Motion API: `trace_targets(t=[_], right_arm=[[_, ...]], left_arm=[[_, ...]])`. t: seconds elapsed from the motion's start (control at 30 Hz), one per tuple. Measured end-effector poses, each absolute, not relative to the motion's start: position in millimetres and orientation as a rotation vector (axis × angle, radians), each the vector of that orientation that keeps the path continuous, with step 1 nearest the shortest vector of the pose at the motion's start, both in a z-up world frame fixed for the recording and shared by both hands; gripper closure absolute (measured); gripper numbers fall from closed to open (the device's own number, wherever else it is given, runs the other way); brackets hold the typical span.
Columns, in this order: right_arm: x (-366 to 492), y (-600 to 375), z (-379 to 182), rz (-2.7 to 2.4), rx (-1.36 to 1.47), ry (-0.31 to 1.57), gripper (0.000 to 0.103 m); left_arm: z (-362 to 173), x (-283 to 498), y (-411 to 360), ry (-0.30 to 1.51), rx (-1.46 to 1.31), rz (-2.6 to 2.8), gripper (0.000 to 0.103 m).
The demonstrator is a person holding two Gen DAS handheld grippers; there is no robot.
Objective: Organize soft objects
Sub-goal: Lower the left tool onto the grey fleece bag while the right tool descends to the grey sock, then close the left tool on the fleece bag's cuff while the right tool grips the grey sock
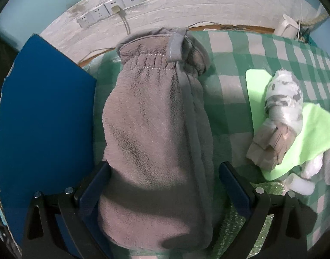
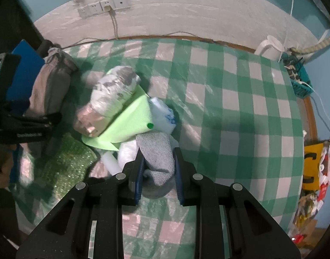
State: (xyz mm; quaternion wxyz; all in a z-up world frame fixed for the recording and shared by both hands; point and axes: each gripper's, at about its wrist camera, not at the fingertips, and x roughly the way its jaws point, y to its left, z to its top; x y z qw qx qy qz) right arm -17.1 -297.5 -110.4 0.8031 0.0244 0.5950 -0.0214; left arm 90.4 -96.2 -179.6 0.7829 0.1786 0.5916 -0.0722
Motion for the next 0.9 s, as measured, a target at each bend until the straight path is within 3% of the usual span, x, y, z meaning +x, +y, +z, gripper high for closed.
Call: trace_targets(t=[0.07,0.13,0.47,0.57,0.9], right_arm=[[-19.3,-291.9,-108.2,-0.037,0.05,1.27,0.08],[-20.9,-288.7,-105.8,-0.027,0.045,1.263,0.08],[-26.1,-275.1,-84.7,0.001,0.038,1.221,0.08],[-27.3,-271.4,-78.2,0.011,0.034,1.209,0.08],[-24.3,-254.6,-64.1,0.04,0.019,1.181,0.08]], left_arm=[[-180.4,86.4,-98.2,1.263,0.427,-0.132,0.016],[-178.6,82.4,-99.3,1.252,0.432,-0.133,0.021],[-146.7,68.3,-84.4,1.255,0.384,-0.206,0.066],[-137.7,65.5,-80.6,1.265,0.359,-0.231,0.073],[-111.4,45.4,-69.8,1.214,0.354,-0.267,0.078]])
